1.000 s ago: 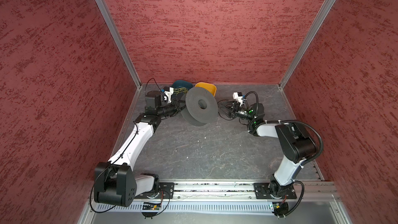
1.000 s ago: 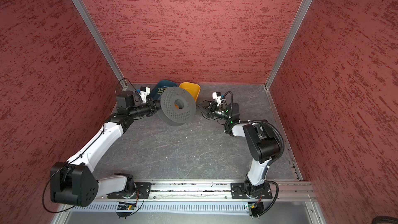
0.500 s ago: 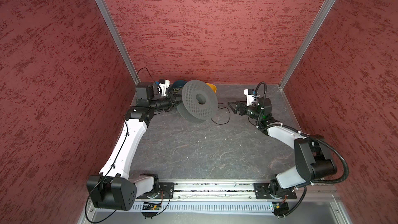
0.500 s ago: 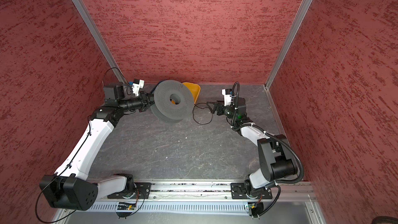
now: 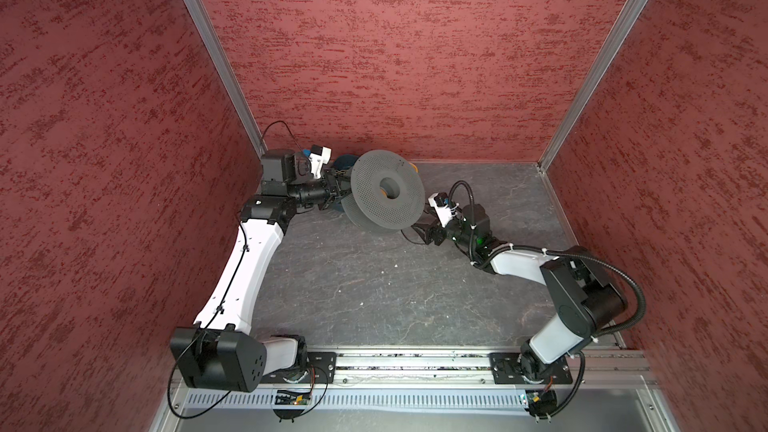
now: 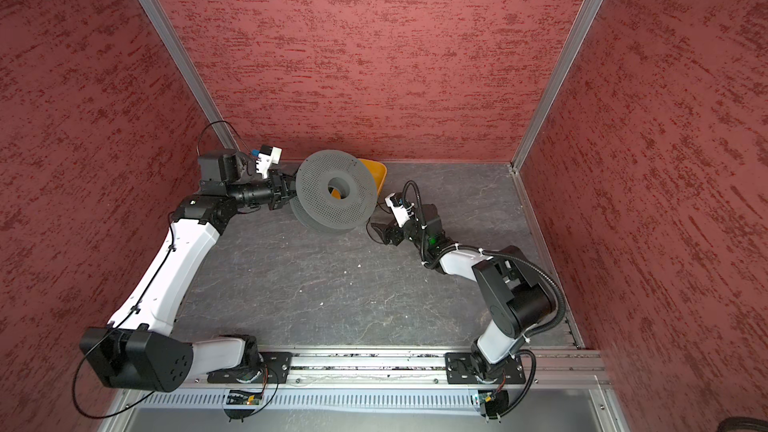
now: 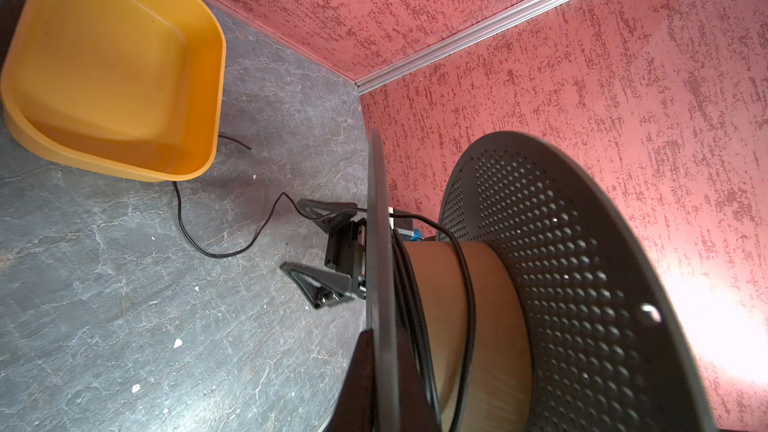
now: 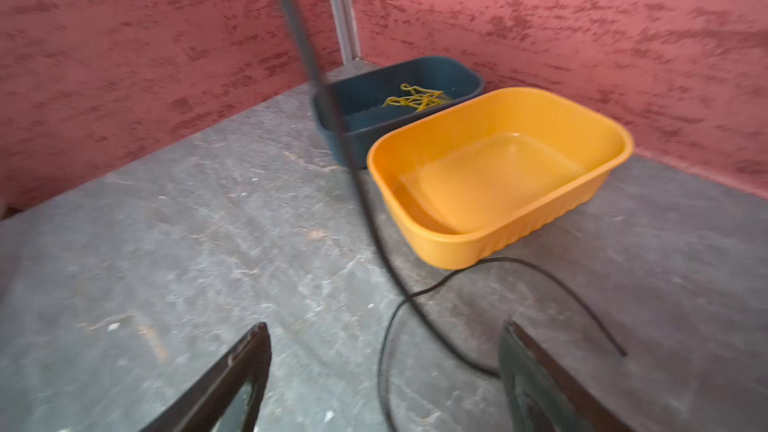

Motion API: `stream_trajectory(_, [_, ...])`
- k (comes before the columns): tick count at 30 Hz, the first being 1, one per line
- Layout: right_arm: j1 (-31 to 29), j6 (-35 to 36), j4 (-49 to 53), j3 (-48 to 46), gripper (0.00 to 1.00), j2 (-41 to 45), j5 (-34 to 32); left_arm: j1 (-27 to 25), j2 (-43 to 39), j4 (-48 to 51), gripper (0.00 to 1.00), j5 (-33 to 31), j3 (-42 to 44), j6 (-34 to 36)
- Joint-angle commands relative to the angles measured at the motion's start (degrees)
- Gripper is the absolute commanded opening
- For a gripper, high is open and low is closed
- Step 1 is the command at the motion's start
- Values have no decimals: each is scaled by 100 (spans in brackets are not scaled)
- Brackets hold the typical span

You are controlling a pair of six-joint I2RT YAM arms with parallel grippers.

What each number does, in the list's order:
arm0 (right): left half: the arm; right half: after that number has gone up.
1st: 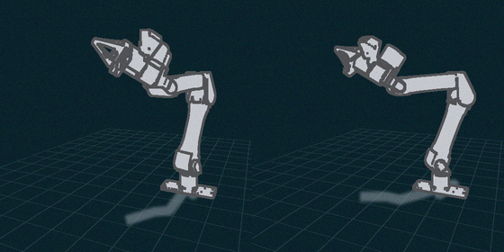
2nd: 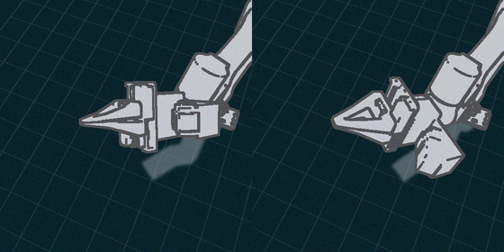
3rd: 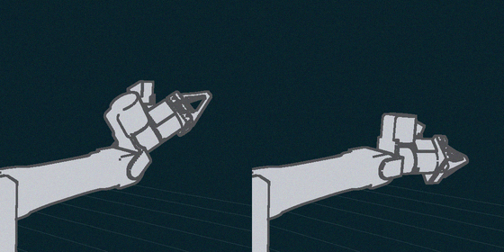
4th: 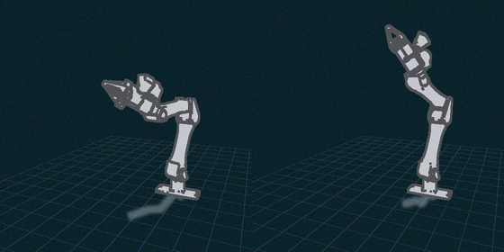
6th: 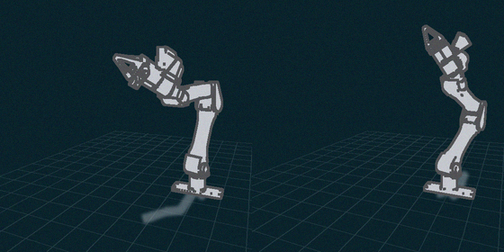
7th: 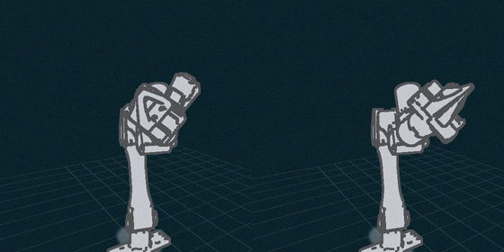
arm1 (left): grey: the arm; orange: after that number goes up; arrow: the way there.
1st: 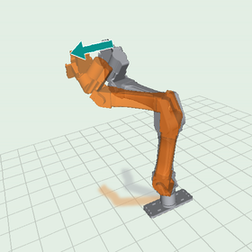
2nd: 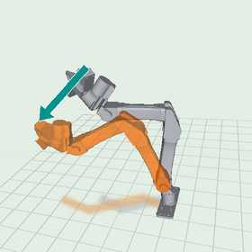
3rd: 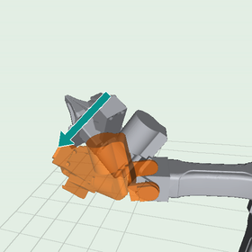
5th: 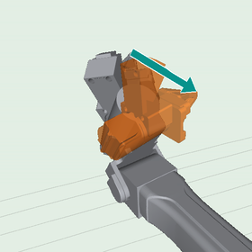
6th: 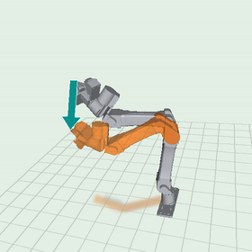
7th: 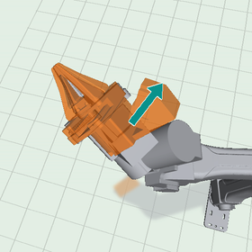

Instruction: Wrap the cables

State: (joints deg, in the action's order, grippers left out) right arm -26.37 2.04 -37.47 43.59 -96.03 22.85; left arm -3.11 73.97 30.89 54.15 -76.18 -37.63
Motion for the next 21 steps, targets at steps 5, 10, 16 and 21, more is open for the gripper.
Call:
stream_trajectory(5, [19,232,-907,131,66,-361,-505,94,-77,-190,0,600,-283,64])
stream_trajectory(10, [14,-46,-608,236,25,-335,-426,116,-35,-259,0,578,-307,6])
stream_trajectory(16, [-602,271,107,-203,0,398,-1366,31,52,-58,0,-656,-505,123])
stream_trajectory(21, [-1553,821,924,-441,0,1401,-2547,-485,252,89,0,-2245,-788,305])
